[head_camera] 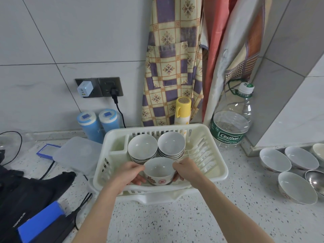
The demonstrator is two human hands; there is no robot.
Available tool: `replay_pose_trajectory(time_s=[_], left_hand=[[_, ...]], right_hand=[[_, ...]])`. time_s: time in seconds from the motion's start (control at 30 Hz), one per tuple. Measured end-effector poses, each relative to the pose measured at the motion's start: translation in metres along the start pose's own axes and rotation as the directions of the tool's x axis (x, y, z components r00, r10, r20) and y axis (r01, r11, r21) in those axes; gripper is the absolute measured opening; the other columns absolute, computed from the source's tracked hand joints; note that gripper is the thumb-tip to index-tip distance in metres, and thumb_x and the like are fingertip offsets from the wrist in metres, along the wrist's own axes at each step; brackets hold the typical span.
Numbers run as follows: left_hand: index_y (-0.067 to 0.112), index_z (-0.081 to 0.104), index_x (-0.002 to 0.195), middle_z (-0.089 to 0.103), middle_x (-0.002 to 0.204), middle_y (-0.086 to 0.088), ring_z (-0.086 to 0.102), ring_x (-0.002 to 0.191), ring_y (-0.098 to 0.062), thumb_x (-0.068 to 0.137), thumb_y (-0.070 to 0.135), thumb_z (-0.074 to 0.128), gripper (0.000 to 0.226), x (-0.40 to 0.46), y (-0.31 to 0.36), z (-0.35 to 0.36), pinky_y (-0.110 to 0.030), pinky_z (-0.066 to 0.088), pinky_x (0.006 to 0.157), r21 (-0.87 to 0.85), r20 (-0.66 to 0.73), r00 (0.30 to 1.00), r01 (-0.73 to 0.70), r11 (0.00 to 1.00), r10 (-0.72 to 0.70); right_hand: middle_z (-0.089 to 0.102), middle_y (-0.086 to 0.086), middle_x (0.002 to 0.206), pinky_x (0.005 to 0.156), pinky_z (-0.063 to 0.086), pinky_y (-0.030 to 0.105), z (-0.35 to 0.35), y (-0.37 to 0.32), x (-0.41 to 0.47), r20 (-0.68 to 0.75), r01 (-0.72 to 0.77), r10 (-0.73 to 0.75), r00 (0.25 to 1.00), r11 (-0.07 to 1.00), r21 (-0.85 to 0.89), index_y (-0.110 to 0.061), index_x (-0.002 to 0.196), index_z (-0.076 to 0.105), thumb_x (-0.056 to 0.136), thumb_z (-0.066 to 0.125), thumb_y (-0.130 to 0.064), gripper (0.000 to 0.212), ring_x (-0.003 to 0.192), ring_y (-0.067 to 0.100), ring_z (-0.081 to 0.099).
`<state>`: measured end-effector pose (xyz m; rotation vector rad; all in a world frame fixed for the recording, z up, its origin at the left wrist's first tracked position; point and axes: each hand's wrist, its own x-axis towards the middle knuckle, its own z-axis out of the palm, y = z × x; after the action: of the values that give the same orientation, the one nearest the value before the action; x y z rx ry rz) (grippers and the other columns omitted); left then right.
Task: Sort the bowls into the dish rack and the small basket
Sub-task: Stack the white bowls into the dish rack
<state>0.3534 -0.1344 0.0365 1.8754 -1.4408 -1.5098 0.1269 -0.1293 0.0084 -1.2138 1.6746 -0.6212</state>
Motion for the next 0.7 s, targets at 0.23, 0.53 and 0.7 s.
replay_pose_trajectory(time_s=[0.23,0.53,0.7], left_hand=[[0.022,0.073,0.093,0.078,0.079,0.004,0.072,0.073,-0.006,0.086,0.021,0.067,0.009,0.007,-0.005,0.004,-0.018,0.050,0.059,0.171,0.064,0.996,-0.078,0.982,0.068],[0.022,0.073,0.090,0.076,0.092,0.004,0.070,0.087,-0.015,0.070,0.034,0.069,0.024,0.017,-0.012,0.012,-0.038,0.056,0.088,0.417,-0.052,0.997,-0.030,0.908,0.057],[0.027,0.066,0.075,0.073,0.083,0.010,0.068,0.079,-0.010,0.070,0.035,0.072,0.011,0.017,-0.012,0.016,-0.034,0.057,0.081,0.446,-0.096,0.992,-0.030,0.895,0.081]], right_hand=[[0.062,0.015,0.056,0.038,0.019,0.018,0.002,-0.001,-0.003,-0.048,-0.013,0.007,0.999,0.992,-0.126,-0.015,0.042,0.036,0.075,0.049,-0.019,0.035,0.035,0.011,0.027],[0.074,0.002,0.065,0.035,0.026,0.017,0.004,-0.003,-0.004,-0.028,-0.008,-0.001,1.000,0.956,-0.293,-0.014,0.046,0.044,0.073,0.045,-0.013,0.027,0.036,0.006,0.036],[0.074,0.016,0.085,0.050,0.032,0.025,0.004,-0.002,-0.007,-0.011,0.011,-0.016,1.000,0.936,-0.352,-0.010,0.071,0.054,0.078,0.047,-0.013,0.010,0.054,0.018,0.039]])
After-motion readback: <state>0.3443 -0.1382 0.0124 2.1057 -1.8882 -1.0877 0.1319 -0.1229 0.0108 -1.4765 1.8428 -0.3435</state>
